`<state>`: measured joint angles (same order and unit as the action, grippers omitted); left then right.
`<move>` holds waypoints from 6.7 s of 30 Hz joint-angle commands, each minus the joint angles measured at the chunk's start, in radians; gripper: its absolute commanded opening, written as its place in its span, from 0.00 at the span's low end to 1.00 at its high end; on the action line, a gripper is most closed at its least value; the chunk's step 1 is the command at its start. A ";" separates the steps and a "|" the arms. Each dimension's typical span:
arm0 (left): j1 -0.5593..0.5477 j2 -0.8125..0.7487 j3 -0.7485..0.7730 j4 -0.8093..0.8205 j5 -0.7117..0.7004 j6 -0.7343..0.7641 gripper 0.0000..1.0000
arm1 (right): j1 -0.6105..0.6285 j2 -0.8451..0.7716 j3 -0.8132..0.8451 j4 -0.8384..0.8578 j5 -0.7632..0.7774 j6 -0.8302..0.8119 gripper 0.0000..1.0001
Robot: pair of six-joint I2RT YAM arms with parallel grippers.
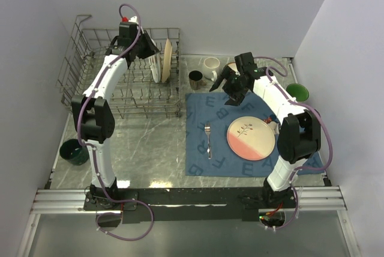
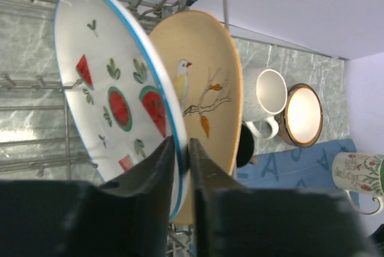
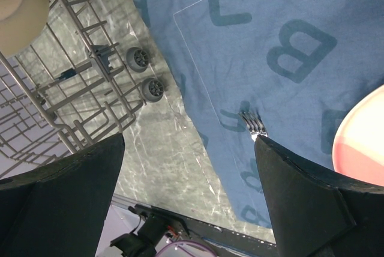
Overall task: Load the mixed dishes into the dish rack
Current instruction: Grab a plate with the left arm, then insert the plate into the dish rack
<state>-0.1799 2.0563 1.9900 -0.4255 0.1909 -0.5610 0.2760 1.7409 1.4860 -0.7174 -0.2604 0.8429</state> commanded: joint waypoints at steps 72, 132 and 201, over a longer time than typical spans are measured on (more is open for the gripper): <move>0.003 -0.188 0.086 0.249 0.231 -0.185 0.01 | -0.011 -0.012 -0.007 0.015 -0.023 -0.010 0.97; 0.040 -0.200 -0.171 0.278 0.274 -0.054 0.01 | -0.011 -0.054 -0.070 0.022 -0.014 0.008 0.97; 0.082 -0.248 -0.292 0.324 0.311 -0.017 0.99 | -0.023 -0.044 0.014 -0.027 0.035 -0.022 1.00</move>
<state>-0.0952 1.9079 1.6157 -0.0757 0.5293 -0.5945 0.2672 1.7237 1.4227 -0.7124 -0.2642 0.8471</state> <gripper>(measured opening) 0.992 0.992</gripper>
